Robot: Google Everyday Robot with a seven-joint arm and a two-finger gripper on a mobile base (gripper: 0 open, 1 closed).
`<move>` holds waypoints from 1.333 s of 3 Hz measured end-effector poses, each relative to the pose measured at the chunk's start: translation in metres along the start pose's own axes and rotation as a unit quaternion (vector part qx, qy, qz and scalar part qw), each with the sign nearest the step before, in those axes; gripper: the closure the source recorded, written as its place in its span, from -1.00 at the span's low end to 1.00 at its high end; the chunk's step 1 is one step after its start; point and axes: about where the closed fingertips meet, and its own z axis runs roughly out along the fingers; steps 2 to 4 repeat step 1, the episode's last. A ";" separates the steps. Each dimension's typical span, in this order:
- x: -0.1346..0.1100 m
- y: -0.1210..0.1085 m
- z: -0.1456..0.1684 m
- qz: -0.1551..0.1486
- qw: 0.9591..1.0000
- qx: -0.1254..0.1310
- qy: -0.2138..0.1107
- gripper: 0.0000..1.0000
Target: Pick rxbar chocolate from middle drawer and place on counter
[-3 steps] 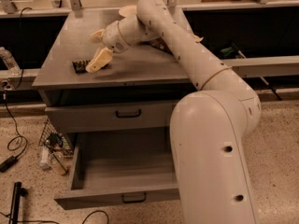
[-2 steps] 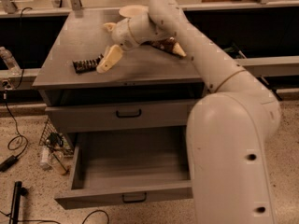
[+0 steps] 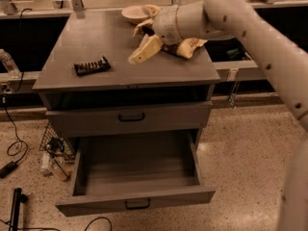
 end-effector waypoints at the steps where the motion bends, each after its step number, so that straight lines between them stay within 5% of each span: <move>1: 0.012 -0.004 -0.030 0.007 1.000 0.021 0.008 -1.00; 4: 0.012 -0.004 -0.030 0.007 1.000 0.021 0.008 -1.00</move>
Offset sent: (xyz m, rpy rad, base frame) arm 0.0000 0.0000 0.0000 0.0000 0.0000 0.0000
